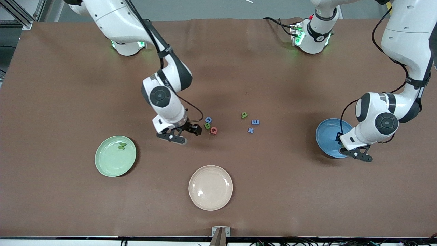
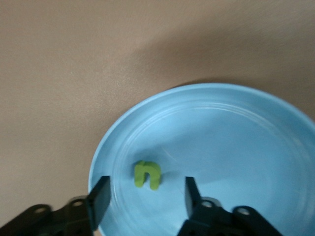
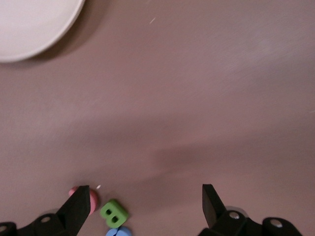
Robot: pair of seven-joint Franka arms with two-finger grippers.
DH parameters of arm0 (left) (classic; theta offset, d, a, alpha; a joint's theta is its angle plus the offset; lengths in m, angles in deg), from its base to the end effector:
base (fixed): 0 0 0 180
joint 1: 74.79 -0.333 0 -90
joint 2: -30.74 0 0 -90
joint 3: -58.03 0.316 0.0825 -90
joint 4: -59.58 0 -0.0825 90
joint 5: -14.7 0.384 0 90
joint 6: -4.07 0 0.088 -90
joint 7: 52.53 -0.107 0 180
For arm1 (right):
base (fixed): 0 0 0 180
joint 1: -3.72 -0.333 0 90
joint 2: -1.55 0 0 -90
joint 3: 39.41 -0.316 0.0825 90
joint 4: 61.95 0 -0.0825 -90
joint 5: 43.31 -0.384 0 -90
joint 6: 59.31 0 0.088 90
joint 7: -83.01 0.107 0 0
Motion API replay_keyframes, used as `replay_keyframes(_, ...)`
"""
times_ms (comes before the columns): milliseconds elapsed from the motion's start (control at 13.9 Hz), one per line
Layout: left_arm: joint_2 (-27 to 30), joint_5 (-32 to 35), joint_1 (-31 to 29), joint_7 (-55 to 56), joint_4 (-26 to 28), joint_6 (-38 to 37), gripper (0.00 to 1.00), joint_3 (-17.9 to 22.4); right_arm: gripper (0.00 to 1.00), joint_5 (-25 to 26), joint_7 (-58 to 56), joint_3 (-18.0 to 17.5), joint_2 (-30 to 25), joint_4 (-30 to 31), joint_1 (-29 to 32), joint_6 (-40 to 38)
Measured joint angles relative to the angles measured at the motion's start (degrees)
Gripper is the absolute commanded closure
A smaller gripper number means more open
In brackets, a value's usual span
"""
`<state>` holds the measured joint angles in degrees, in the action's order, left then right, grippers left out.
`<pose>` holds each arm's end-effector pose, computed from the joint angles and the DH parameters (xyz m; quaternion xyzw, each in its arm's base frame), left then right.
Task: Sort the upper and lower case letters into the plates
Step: 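Grasp the pink letter with the right gripper while the left gripper reaches letters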
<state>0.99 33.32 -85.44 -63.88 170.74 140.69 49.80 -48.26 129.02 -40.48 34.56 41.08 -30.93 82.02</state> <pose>0.6145 0.0318 0.2102 -0.9787 0.1901 0.0394 0.0673 0.5404 0.3872 0.2355 -0.9907 0.1235 -0.0129 0.0555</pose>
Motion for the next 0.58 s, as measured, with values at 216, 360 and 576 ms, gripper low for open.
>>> replay_keyframes(216, 5.1, -1.3, 0.1, 6.4, -2.1, -9.2, 0.0, -6.3, 0.03, 0.6, 1.2, 0.2, 4.0, -2.7, -5.1, 1.7)
replay_keyframes(360, 7.5, -1.6, 0.3, 11.9, -4.7, -15.9, 0.0, -12.3, 0.04, 3.4, 1.7, 0.5, 6.0, -5.3, -7.3, 1.8)
replay_keyframes(576, 7.7, -1.9, 1.0, 17.4, -7.5, -18.0, 0.0, -19.4, 0.05, 9.2, 2.0, 0.6, 7.6, -7.3, -8.5, 1.8)
